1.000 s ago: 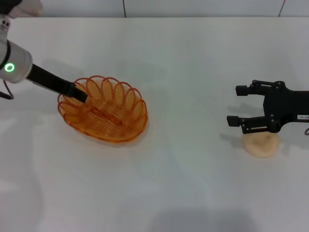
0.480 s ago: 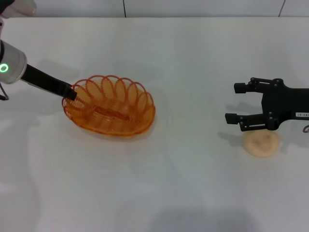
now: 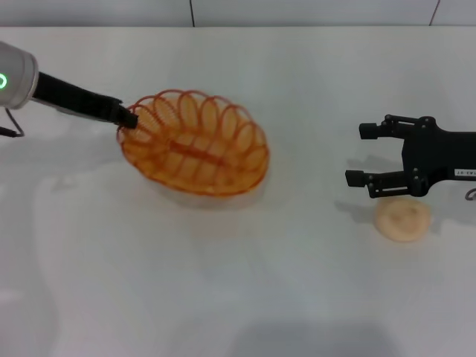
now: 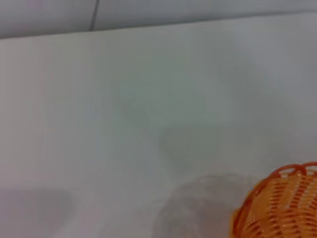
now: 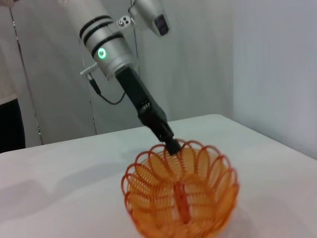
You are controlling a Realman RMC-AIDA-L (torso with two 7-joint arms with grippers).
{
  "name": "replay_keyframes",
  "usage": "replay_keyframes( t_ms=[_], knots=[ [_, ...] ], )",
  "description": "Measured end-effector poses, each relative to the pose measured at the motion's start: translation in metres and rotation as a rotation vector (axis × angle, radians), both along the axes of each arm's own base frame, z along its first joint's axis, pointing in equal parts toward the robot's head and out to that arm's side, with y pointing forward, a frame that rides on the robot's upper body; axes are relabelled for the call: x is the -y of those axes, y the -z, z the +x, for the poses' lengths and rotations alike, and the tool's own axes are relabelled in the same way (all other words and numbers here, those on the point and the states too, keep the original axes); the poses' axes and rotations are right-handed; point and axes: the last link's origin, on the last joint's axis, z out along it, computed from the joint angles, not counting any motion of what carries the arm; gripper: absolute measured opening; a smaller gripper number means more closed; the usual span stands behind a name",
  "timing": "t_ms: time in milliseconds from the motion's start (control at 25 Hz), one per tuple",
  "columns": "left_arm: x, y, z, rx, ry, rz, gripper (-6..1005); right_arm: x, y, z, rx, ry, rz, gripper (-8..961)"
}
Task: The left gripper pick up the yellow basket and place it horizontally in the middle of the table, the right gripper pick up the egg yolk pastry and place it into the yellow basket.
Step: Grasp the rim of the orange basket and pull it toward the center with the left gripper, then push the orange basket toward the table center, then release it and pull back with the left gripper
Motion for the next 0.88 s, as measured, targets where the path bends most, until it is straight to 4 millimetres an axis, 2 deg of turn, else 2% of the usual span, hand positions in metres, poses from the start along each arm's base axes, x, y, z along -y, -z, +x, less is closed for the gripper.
replay_keyframes(
  t_ms=[320, 640, 880],
  knots=[
    [0.012, 0.018, 0.017, 0.101, -0.157, -0.028, 67, -0.001, -0.001, -0.001, 0.008, -0.02, 0.01, 870],
    [0.016, 0.045, 0.025, 0.081, -0.324, -0.032, 65, 0.0, -0.004, -0.001, 0.004, -0.032, 0.019, 870],
    [0.015, 0.059, 0.032, 0.085, -0.388, -0.026, 73, 0.002, -0.006, 0.0, 0.011, -0.051, 0.024, 870]
  ],
)
